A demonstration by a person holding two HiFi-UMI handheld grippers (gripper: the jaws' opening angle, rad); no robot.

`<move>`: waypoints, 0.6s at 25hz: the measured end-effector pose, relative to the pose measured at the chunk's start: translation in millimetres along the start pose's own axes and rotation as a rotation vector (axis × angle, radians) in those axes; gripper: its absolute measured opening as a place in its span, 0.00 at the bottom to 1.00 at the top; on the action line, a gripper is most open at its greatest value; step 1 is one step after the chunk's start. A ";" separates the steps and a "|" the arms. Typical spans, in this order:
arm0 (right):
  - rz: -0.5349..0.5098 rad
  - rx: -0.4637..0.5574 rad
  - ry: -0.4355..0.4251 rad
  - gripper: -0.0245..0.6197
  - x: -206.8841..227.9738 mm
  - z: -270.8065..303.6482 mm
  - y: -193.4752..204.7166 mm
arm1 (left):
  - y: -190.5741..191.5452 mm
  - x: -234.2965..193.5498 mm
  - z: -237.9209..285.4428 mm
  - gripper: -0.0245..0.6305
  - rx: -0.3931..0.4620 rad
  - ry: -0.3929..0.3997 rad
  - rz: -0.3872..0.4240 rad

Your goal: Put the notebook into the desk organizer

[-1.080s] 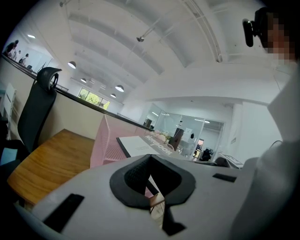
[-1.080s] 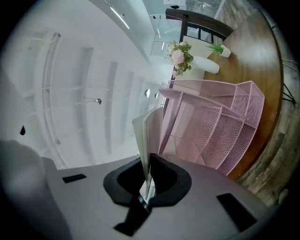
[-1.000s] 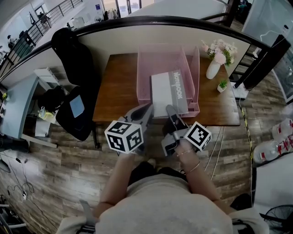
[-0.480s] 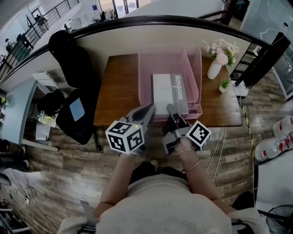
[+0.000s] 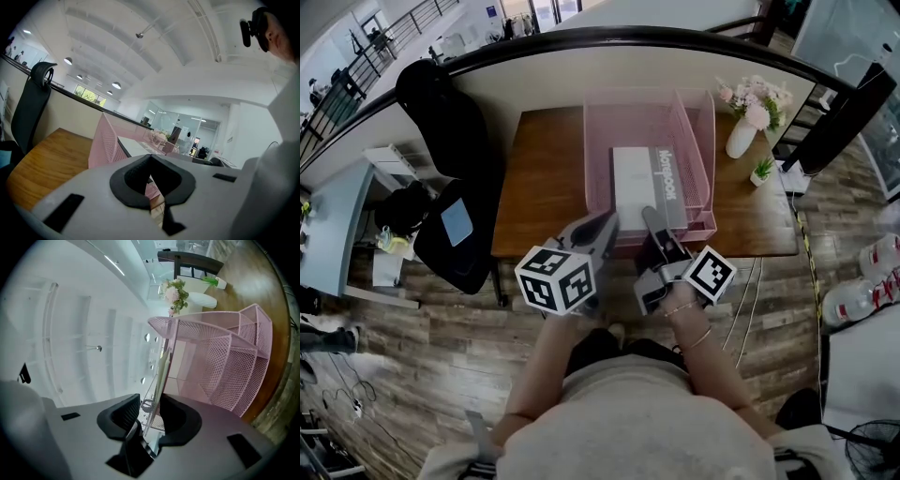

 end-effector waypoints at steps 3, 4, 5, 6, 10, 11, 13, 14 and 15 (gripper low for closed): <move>0.002 -0.001 -0.013 0.26 -4.2 -4.8 0.7 | 3.0 3.1 -1.2 0.05 -0.003 0.005 -0.003; -0.002 -0.002 -0.012 0.26 -4.9 -7.2 1.1 | 4.2 4.1 -1.7 0.05 -0.004 0.007 -0.003; -0.006 -0.003 -0.009 0.26 -5.2 -9.8 1.4 | 5.4 5.1 -2.2 0.05 -0.004 0.009 -0.004; -0.011 -0.005 -0.005 0.26 -5.2 -12.4 1.6 | 6.6 6.0 -2.8 0.05 -0.005 0.010 -0.005; -0.004 -0.003 -0.012 0.23 -5.6 -20.5 1.0 | 10.7 8.9 -4.8 0.05 -0.010 0.012 -0.012; 0.001 0.001 -0.013 0.22 -5.2 -22.1 0.6 | 11.4 9.9 -5.0 0.05 -0.011 0.014 -0.014; 0.001 0.000 -0.013 0.22 -5.1 -25.1 1.0 | 12.3 12.0 -5.9 0.05 -0.011 0.017 -0.017; -0.005 -0.006 -0.011 0.22 -5.1 -26.5 1.8 | 12.7 12.9 -6.6 0.05 -0.009 0.017 -0.017; -0.010 -0.013 -0.008 0.22 -5.0 -27.9 2.6 | 13.3 13.8 -7.1 0.05 -0.008 0.017 -0.017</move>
Point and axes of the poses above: the fingertips, and each gripper's own axes: z forward along the fingers, x to its right, y out of its underside, the point moved 6 cm from there along -z, backward along the fingers, and after that the axes turned 9 degrees about -z, right-handed, at the moved point
